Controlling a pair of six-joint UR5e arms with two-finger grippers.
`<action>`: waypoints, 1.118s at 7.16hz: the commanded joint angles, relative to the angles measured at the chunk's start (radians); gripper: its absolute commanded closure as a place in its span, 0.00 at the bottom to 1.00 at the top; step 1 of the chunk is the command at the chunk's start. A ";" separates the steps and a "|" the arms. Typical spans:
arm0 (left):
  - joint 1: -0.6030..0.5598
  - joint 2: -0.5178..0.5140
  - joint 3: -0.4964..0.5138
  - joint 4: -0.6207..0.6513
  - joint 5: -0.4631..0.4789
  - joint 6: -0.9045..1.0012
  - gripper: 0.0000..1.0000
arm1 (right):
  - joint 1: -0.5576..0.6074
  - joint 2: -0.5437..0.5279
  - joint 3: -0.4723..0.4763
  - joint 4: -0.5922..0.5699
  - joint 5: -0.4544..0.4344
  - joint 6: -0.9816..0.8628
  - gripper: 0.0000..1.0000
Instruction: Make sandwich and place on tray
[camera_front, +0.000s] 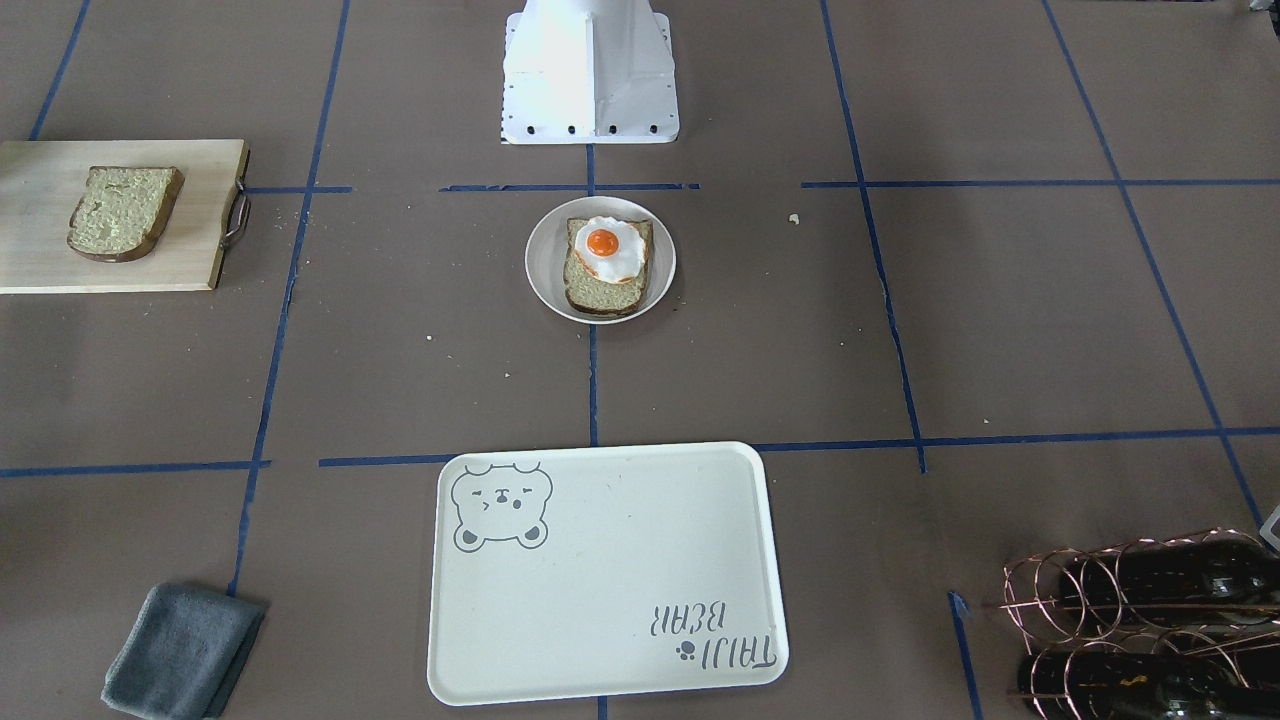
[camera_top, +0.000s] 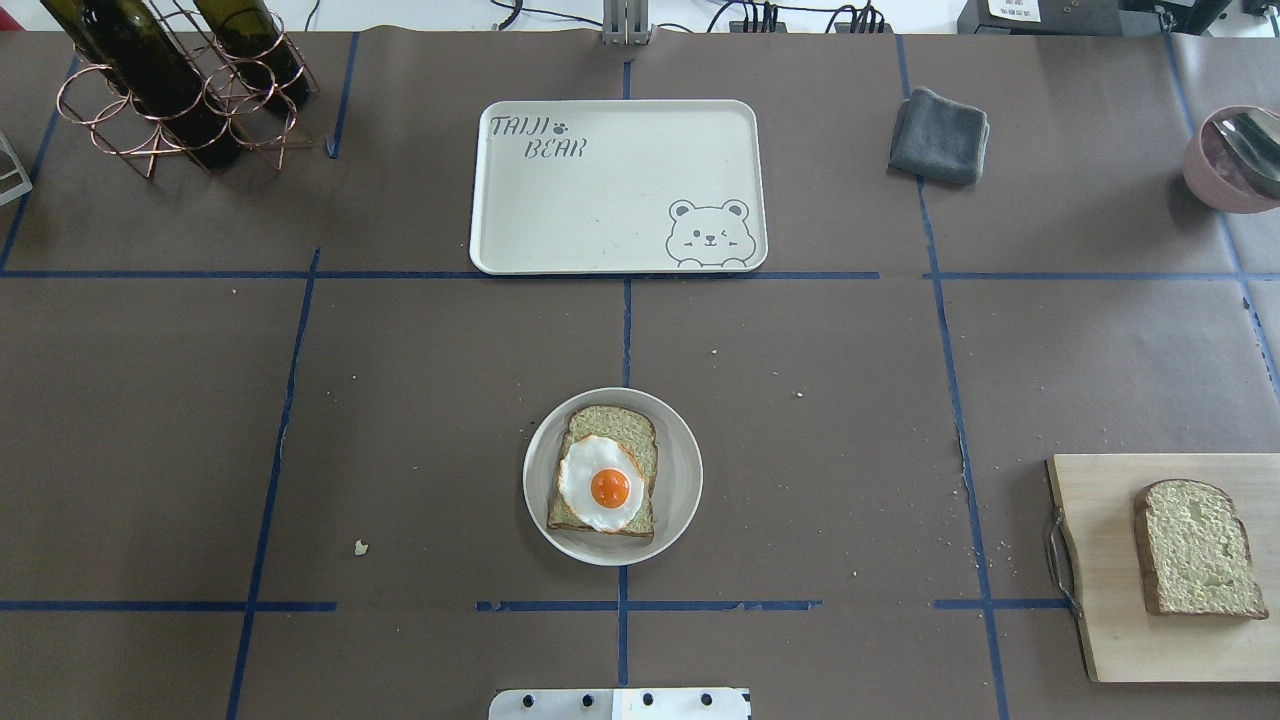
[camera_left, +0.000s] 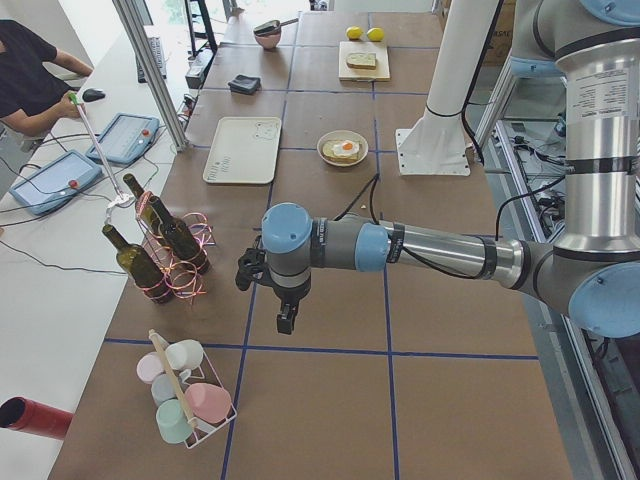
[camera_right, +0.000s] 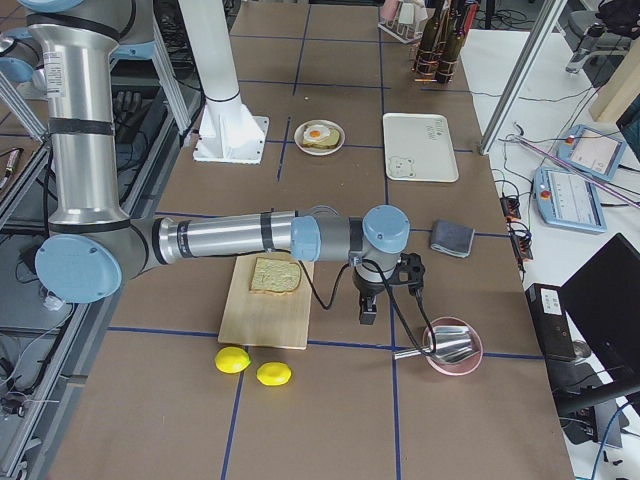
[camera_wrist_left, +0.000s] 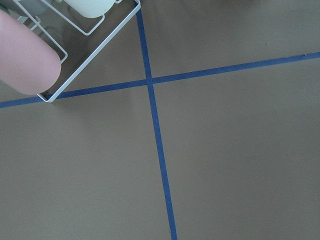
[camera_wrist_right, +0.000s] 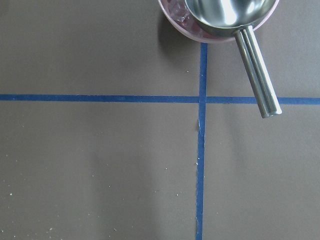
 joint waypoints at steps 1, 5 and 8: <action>0.002 0.000 -0.012 0.003 0.004 0.000 0.00 | 0.000 -0.003 0.010 0.000 0.002 0.002 0.00; 0.008 -0.014 0.002 -0.010 -0.005 -0.002 0.00 | -0.062 -0.020 0.080 -0.002 0.027 0.015 0.00; 0.015 -0.009 0.002 -0.017 -0.006 0.000 0.00 | -0.194 -0.107 0.141 0.090 0.073 0.046 0.00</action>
